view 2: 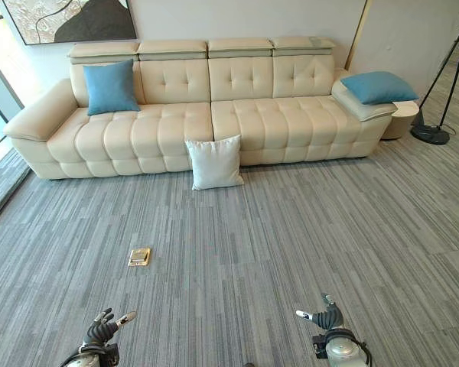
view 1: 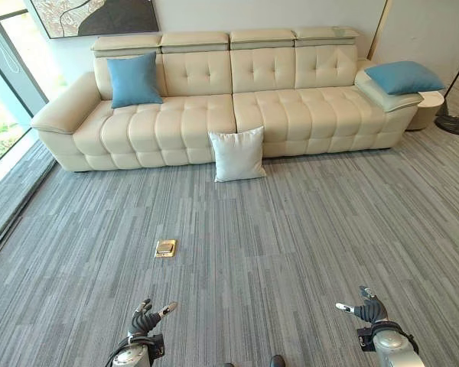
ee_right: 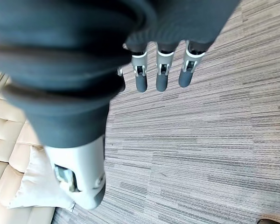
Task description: Pick up all the scattered cushions and arrange them neatly on the sofa.
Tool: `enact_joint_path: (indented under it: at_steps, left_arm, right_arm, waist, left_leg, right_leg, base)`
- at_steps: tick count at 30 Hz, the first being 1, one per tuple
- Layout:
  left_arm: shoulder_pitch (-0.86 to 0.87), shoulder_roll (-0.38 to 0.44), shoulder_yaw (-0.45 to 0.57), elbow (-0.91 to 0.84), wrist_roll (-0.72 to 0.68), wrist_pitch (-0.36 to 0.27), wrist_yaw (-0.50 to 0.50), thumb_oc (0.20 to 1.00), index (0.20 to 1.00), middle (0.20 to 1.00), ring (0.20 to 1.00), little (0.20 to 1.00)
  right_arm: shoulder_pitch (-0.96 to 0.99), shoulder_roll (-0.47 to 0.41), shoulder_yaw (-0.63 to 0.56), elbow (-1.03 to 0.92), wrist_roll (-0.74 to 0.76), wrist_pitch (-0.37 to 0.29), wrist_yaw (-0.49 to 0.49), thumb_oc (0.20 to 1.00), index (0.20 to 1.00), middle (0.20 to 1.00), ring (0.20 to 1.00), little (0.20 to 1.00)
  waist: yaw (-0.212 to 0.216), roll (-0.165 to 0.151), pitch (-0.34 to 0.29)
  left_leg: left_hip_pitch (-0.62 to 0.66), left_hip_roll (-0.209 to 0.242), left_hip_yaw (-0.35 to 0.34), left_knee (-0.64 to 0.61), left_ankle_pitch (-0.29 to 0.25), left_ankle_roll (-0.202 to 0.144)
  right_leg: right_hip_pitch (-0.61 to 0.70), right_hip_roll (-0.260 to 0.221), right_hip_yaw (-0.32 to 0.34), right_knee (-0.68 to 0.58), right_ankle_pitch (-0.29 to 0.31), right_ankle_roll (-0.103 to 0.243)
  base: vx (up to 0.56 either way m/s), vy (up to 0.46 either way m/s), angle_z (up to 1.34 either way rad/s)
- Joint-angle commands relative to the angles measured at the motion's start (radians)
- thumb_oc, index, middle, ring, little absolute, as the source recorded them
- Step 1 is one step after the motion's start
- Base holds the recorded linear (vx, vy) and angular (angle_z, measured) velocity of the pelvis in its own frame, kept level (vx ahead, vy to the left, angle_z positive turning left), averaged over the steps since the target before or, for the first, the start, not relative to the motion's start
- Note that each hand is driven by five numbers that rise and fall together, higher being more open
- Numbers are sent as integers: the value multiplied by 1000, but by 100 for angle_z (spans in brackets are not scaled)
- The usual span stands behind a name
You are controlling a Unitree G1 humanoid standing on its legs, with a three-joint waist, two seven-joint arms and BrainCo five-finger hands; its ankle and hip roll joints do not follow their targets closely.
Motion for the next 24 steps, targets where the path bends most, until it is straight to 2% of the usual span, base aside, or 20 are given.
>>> enact_joint_path:
  at_steps: [1, 5, 24]
  left_arm:
    - [-61, 9, -17, 15, 79, -30, 21, 1000, 1000, 1000, 1000, 1000]
    - [-63, -8, -17, 15, 58, -32, 41, 1000, 1000, 1000, 1000, 1000]
    - [-32, -6, -31, 6, 70, -14, 16, 1000, 1000, 1000, 1000, 1000]
  right_arm:
    - [-50, 3, -23, 26, 1, -26, -25, 1000, 1000, 1000, 1000, 1000]
    - [-51, 13, -17, 29, 5, -27, -34, 1000, 1000, 1000, 1000, 1000]
    - [-39, 23, -10, 19, 5, -20, -33, 1000, 1000, 1000, 1000, 1000]
  waist:
    - [-5, -9, -8]
    - [-5, -10, -10]
    - [-3, -10, -5]
  left_leg:
    - [17, -13, 9, 1, -91, -33]
    - [19, -13, 8, 1, -93, -33]
    - [24, -13, 5, 1, -96, -31]
  right_leg:
    - [56, -8, -23, 1, -156, 47]
    - [58, -9, -25, 1, -157, 48]
    - [65, -9, -30, 1, -162, 49]
  base:
    - [0, 0, 0]
    - [0, 0, 0]
    - [0, 0, 0]
